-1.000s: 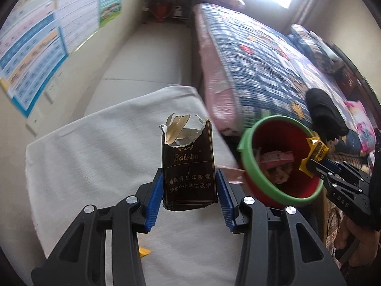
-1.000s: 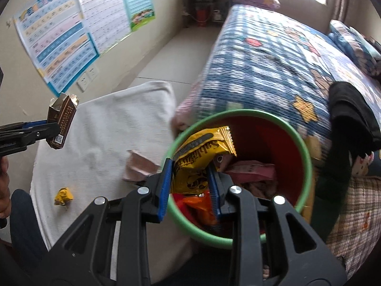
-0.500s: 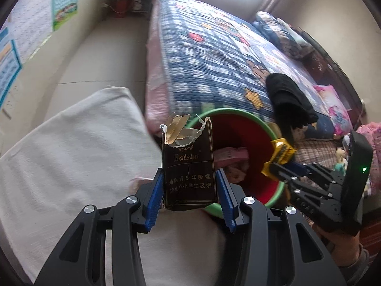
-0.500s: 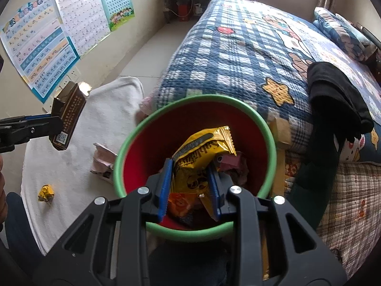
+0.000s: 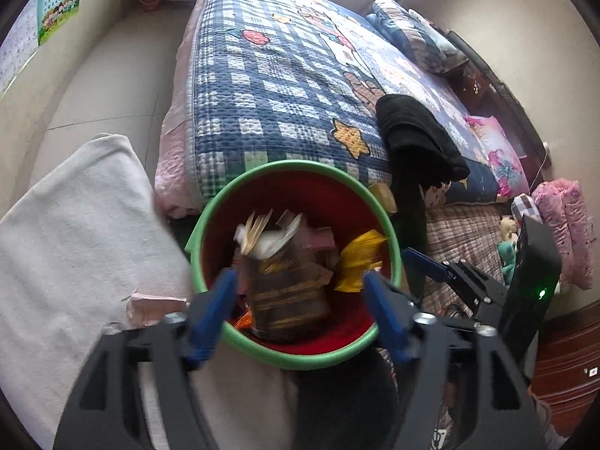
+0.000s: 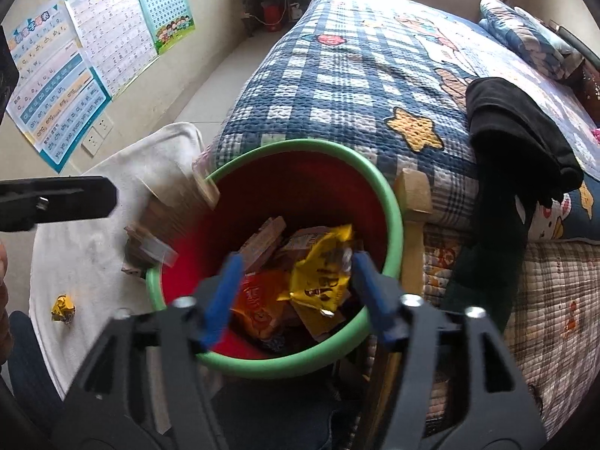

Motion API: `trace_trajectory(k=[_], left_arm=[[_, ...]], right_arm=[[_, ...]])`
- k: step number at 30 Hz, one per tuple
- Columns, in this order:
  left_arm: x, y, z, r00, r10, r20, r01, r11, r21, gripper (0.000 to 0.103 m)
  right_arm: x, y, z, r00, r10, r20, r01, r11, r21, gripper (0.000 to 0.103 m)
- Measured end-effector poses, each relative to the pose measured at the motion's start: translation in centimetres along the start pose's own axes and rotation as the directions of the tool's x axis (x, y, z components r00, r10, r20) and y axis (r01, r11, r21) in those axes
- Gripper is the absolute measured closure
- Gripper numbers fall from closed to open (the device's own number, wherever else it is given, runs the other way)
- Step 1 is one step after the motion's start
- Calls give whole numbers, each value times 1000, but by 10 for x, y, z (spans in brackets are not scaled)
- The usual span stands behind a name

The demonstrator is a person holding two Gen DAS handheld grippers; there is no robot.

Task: Collect trash
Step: 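Open both tools to drop the box and packet into the bucket, then move both tools back over the last trash on the table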

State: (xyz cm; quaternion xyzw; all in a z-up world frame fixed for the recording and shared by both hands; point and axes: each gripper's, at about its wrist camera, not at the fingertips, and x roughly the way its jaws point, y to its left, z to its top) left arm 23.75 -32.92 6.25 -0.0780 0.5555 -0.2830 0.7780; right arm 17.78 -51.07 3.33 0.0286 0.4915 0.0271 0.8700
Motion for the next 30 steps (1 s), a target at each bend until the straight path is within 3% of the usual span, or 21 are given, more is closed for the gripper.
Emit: trace_trajectory(k=[2,8,19,30], left_arm=[[-3,5,0,1000,-8,5,8,1000,-24,19],[-16,28,-3,999,33,34,-30,996,-82,12],[-66,80,-43,979,186,79,-181,981,-71,8],[-106,154,-108,960,273,68,-258,950,-178,8]], right_arm=[[-2,-2,0,1000,-6,17,6,1000,10,12],[-3,-1,1,1000,-10,29,9,1000,12,6],[-1,53,10,999,43,33,-40,994,-99,5],[9,133,10,995,95,13,-87,950,-299,5]])
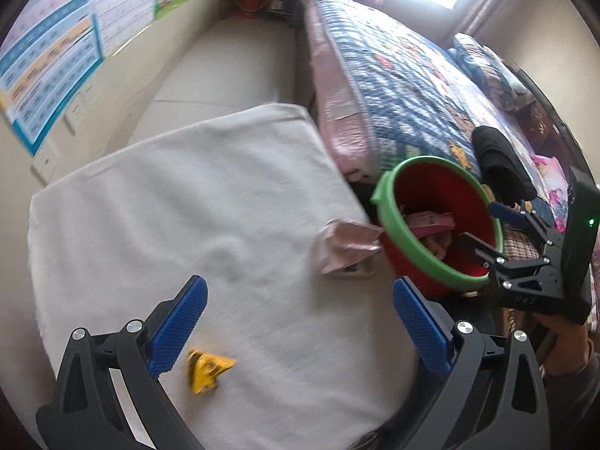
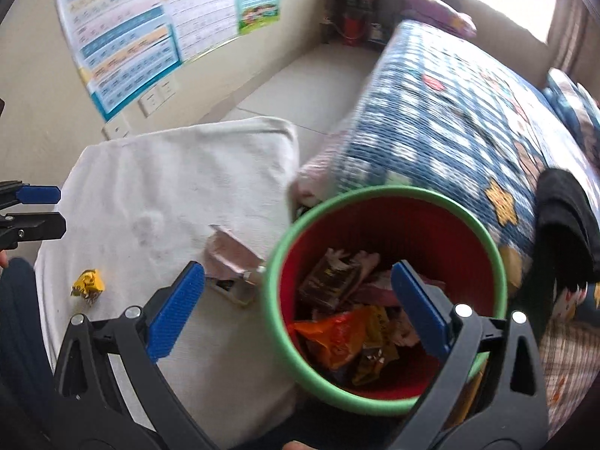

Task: Collect trash
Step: 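Move both tools back over the last trash on the table, then grasp the yellow packet with the left tool while the right tool grasps the pink paper box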

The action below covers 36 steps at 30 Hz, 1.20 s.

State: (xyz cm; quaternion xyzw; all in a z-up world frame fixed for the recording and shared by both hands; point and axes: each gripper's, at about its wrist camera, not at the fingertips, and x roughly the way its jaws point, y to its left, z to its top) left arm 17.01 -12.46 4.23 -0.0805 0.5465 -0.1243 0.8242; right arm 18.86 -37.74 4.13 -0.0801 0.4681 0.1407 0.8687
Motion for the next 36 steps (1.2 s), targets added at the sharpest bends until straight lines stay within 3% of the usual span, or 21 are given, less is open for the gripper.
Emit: trace_trajectory(k=[13,25,36], left_arm=[[10,63,-69,995,81,-62,-87,992,-95,8],[43,83,-108,973,160,-167,-174,982,-77,9],[62,93,-118,965,155,-214,-182,977,-113,9]], right_arm=[[45,58,-5,996,-4,-90,-19,966,-259,5],[89,76,1,986,-17,-168,-59,895,-441,5],[127,103,-4,962,-83,-259,-108,757,-645,5]])
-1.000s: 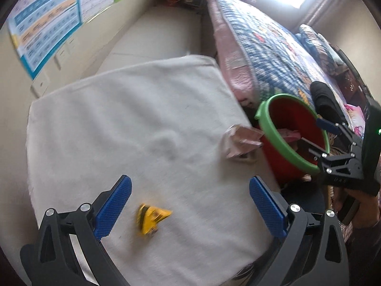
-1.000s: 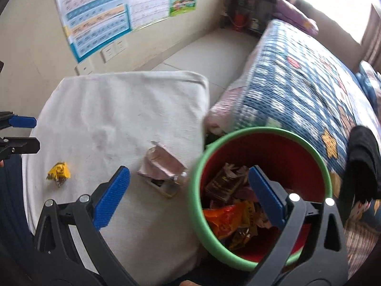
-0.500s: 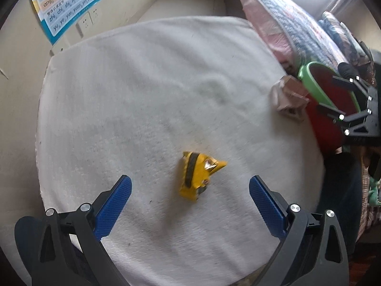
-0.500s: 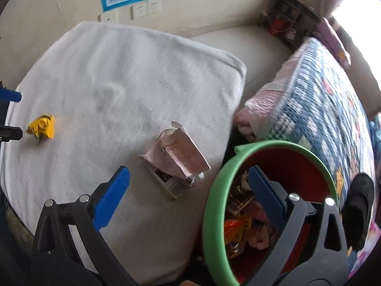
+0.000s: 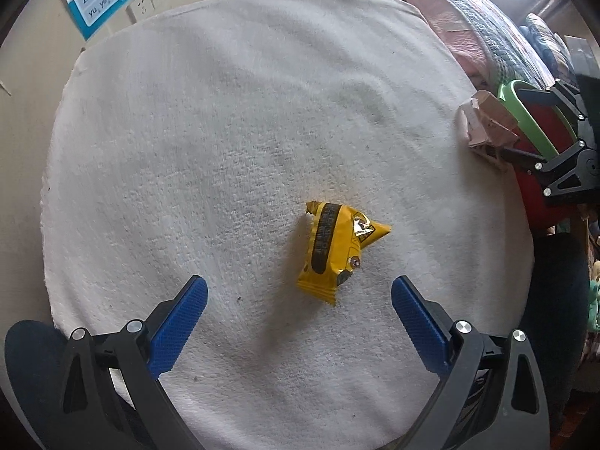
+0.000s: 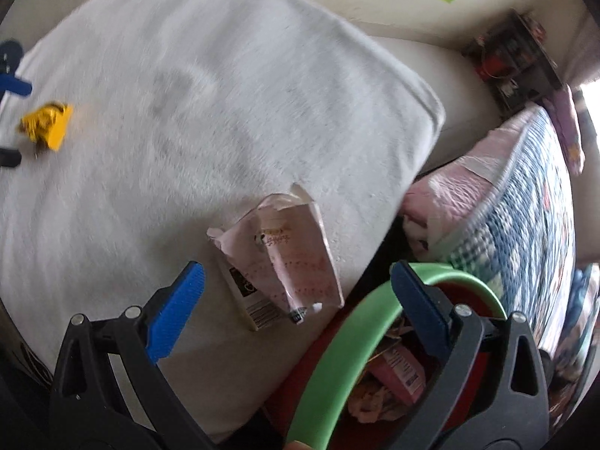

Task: Collect trash
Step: 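Grasp the yellow packet with the left tool while the right tool grasps the pink paper box, then carry the yellow packet and pink box with both tools over the red bucket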

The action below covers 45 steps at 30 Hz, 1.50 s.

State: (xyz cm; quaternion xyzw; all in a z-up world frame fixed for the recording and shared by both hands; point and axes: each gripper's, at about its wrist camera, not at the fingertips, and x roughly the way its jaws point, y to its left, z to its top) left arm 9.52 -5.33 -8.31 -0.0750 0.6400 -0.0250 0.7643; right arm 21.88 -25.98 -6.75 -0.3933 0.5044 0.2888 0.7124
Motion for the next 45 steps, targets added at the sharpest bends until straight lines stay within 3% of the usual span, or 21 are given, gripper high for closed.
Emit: trace_trajectory(k=[6,10,14,23,25,31,37,45], left_arm=[[6,0,5,1000,2,-10,-2,1000,-13,10],[15,-4,8,1000,3,-29,-3,1000,-6,15],[22,-7,11,999,13,-45,-13,1000,3,19],[26,-13,11,998,45,-37,-45,999,14,30],[25,-16,10,998,64,-29,-64,998,13,46],[20,-5,10,999,41,-25,-41,999,-26,75],[10,2,8,1000,26,-2,-26,999,-45,86],[-23,7,14,997,7,71,-3,998,-60,87]], right_arm=[[18,14,8,997,-8,-71,1,996,-86,8],[21,18,15,996,-21,-81,12,994,-110,10],[28,17,17,993,-19,-118,7,995,-100,24],[28,16,16,991,32,-128,-42,996,-74,40],[25,16,17,991,24,-133,-35,996,-81,43],[14,33,13,990,13,-141,-24,997,-74,48],[-1,33,14,993,27,-115,-28,1000,-2,48],[-39,24,17,998,66,-17,-62,985,163,48]])
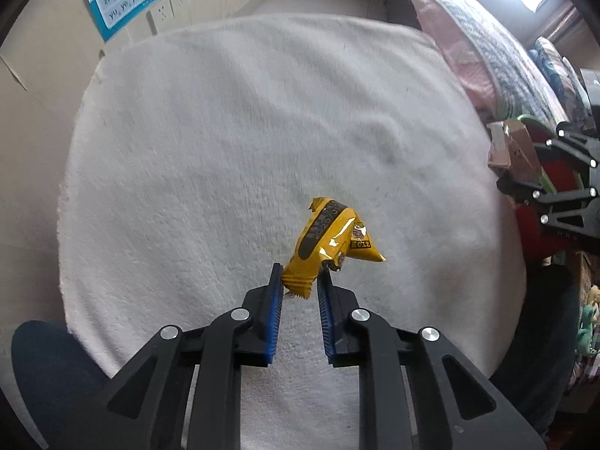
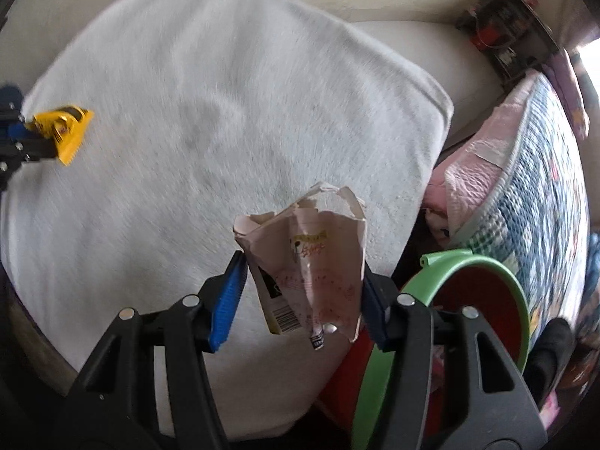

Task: Collect trash
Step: 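Carry the yellow packet and pink box with both tools over the red bucket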

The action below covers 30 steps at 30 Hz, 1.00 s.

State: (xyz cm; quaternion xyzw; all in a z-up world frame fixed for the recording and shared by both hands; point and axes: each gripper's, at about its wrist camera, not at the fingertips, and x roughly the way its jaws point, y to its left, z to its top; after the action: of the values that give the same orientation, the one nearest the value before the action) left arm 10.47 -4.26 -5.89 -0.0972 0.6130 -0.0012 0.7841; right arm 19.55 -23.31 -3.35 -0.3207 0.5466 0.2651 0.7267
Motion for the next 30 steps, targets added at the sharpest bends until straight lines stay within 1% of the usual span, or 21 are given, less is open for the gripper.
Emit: trace_trajectory(k=[3,6,10,14,19,22,23,30], left_arm=[[-10,2,12,999,-3,33,3,1000,-5,87],[-25,2,18,998,-14,64,14,1000,-10,87],[-38,-12,29,995,-32,96,32,999,4,87],[-48,-30,41,991,-60,116,55,998,38,87],[-54,-65,60,985,-108,132,96,991,95,87],[-59,-90,69,979,-152,137,133,981,139,87],[-60,-102,73,974,-176,139,154,975,157,87],[-67,-164,89,958,-257,127,219,942,255,87]], right_arm=[[-17,1,-2,999,2,38,-4,999,46,48],[-35,2,-5,997,-18,77,13,997,72,48],[-60,-9,-13,990,-30,137,12,991,134,48],[-80,-28,-21,980,-46,196,3,976,216,48],[-101,-52,-39,970,-86,229,13,954,300,48],[-113,-73,-54,965,-117,236,27,936,351,48],[-115,-77,-59,963,-124,238,29,931,365,48],[-128,-119,-98,957,-178,230,52,883,467,48]])
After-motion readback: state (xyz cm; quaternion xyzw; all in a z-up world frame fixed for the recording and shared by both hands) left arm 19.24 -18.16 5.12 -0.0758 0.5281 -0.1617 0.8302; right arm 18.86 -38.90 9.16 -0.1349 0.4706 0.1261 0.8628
